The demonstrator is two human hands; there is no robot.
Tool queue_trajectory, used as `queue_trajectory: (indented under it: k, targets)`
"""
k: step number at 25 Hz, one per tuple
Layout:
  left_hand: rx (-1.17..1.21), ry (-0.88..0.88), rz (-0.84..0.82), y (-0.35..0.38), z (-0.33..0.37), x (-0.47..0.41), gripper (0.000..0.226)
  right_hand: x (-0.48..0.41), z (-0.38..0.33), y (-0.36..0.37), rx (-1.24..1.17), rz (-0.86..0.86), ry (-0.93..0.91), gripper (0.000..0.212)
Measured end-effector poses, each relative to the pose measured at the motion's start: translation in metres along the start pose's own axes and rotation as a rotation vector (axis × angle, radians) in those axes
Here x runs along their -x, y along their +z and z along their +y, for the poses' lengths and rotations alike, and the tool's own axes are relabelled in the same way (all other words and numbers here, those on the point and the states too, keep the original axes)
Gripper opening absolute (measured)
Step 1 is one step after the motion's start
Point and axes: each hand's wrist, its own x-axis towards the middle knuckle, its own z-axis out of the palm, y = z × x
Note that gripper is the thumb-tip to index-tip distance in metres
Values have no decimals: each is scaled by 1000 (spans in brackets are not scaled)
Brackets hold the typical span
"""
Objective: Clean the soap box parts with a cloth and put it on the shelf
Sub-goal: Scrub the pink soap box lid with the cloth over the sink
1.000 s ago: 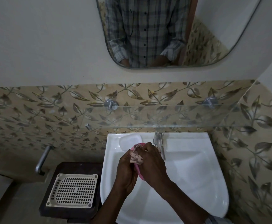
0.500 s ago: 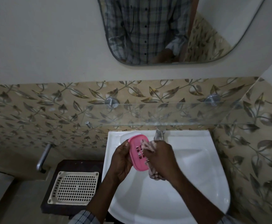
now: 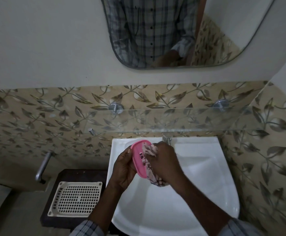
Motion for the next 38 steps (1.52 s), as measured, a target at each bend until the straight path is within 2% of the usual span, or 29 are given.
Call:
queue_trajectory:
  k: [1, 3, 5, 6, 7, 9, 10, 12, 13, 15, 17, 19, 21, 22, 25, 27, 30, 32, 34, 36, 38]
  targets:
    - [-8, -1, -20, 2, -3, -1, 37, 1, -9, 13, 19, 1, -7, 19]
    - [-16, -37, -3, 7, -4, 0, 33, 9, -15, 27, 124, -136, -88, 35]
    - [-37, -47, 31, 3, -5, 1, 30, 8, -7, 16, 227, -306, -172, 26]
    - [-54, -30, 43, 0, -5, 0, 31, 5, 1, 3, 236, -392, -150, 12]
    - [-65, -6, 57, -1, -5, 0, 31, 3, 11, -11, 221, -447, -118, 9]
    - [-29, 18, 91, -4, -4, -1, 31, 1, 38, -32, 131, -356, 25, 29]
    - [-5, 18, 82, -3, -3, -1, 32, 2, 51, -39, 8, -248, 128, 27]
    - [-51, 37, 74, -2, -2, -2, 34, 6, 69, -42, -338, -107, 282, 9]
    - [-105, 50, 98, -3, -3, -4, 32, 5, 73, -39, -494, -83, 347, 7]
    - [-213, 68, 185, -2, -8, -5, 26, -3, 74, -33, -624, -45, 388, 13]
    - [-441, 131, 239, 2, -14, -5, 20, -10, 60, -25, -554, 15, 318, 17]
    - [-629, 211, 195, 6, -20, -4, 18, -9, 35, -10, -339, -34, 92, 26]
    - [-652, 270, 164, 11, -23, -5, 20, 1, 18, 11, -89, -114, -121, 44]
    - [-635, 281, 169, 13, -23, -6, 22, 0, 17, 14, -101, -124, -124, 48]
    - [-506, 249, 181, 15, -21, -5, 18, -24, 21, 3, -209, -201, 22, 33]
    - [-456, 203, 169, 16, -18, -7, 20, -36, 21, 0, -217, -238, 42, 31]
    - [-386, 182, 251, 14, -18, -9, 23, -20, 28, 14, -207, -174, 22, 34]
    - [-330, 146, 363, 10, -23, -3, 21, -5, 47, 17, -390, -251, 196, 27]
    - [-260, 95, 381, 6, -31, 6, 19, -5, 59, 14, -529, -379, 312, 30]
    - [-181, 37, 329, 9, -30, 10, 22, -11, 59, 7, -456, -402, 259, 33]
    - [-268, -65, 293, 10, -14, 2, 22, -17, 51, 4, -198, -345, 74, 35]
